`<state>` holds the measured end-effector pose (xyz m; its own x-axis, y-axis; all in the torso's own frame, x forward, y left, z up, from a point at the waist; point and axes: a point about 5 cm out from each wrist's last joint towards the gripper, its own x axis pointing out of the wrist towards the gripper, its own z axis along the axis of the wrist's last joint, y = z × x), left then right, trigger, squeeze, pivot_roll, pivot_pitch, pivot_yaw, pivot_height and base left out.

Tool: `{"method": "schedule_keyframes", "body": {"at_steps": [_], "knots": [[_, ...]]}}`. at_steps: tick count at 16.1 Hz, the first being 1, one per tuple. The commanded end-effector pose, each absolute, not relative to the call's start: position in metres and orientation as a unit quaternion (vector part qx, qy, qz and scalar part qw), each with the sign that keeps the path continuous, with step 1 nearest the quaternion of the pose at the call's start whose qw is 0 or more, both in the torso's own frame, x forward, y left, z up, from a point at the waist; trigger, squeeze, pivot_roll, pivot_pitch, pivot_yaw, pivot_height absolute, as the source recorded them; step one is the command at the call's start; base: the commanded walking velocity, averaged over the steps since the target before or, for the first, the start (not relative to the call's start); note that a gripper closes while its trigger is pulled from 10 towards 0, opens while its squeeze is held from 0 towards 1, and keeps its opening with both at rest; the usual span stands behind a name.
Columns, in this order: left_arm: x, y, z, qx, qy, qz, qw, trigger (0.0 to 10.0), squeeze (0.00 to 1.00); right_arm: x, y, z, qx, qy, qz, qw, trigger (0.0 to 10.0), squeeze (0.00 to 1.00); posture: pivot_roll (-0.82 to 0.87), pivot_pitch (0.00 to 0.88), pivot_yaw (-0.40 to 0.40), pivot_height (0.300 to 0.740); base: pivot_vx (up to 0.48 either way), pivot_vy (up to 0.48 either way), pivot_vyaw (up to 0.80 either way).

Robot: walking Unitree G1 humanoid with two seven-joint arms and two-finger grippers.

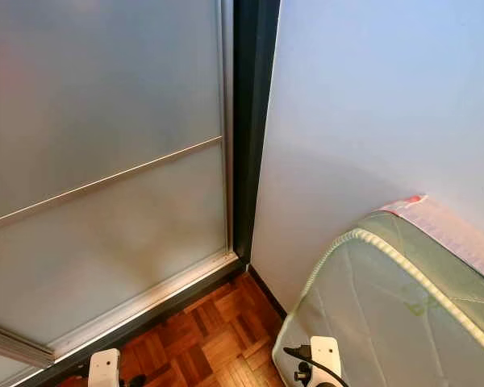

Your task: Clean up the room

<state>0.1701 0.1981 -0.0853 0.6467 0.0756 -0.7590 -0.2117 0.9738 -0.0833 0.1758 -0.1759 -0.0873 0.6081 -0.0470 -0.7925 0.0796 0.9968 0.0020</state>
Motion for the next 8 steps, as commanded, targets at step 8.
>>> {"method": "schedule_keyframes", "body": {"at_steps": [8], "knots": [[0.188,0.219,-0.075,-0.029,0.429,0.049,0.902,10.0,0.00,0.161,-0.214,-0.089,0.071,0.466,-0.069,0.879,10.0,0.00,0.02,0.000,0.002,0.740,0.000,0.000,0.00]]}}
